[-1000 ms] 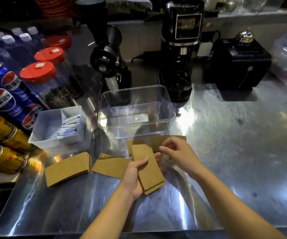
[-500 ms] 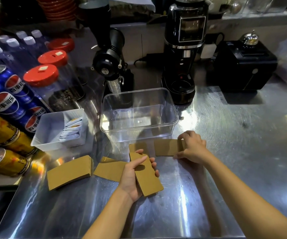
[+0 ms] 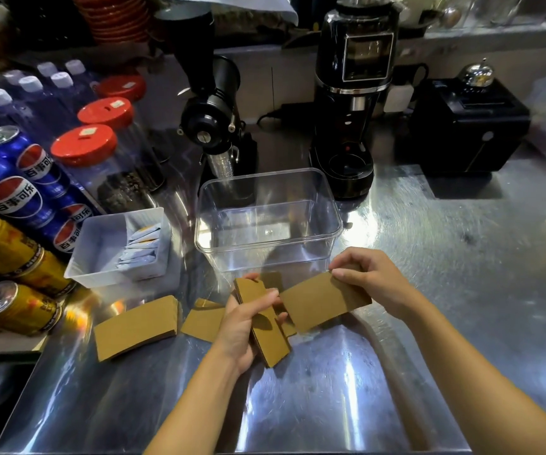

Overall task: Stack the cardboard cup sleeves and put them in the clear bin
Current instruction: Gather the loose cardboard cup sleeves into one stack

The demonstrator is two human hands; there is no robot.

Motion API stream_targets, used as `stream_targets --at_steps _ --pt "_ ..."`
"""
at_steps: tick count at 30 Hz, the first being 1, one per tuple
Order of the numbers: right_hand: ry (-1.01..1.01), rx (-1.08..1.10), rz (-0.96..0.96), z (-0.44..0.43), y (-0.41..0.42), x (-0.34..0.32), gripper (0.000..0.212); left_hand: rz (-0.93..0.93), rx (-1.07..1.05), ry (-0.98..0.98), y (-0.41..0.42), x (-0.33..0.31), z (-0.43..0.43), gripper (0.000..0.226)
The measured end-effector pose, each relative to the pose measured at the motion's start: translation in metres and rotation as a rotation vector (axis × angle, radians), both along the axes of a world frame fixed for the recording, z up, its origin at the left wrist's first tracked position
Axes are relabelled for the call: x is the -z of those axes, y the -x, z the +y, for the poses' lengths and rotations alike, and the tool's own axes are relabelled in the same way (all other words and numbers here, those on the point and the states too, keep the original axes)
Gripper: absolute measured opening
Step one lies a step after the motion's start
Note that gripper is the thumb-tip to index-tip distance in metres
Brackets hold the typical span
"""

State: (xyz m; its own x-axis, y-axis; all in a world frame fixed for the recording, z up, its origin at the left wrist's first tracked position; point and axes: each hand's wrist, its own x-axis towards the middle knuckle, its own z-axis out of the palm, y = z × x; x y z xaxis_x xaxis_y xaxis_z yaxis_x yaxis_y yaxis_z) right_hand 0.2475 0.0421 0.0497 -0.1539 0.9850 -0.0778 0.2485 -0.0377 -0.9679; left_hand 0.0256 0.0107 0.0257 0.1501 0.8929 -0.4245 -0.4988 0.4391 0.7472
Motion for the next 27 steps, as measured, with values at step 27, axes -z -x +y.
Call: stream_targets --at_steps 27 --pt "0.068 -0.207 0.116 0.006 0.052 -0.004 0.014 -0.362 0.318 0.218 0.01 -0.016 -0.029 0.069"
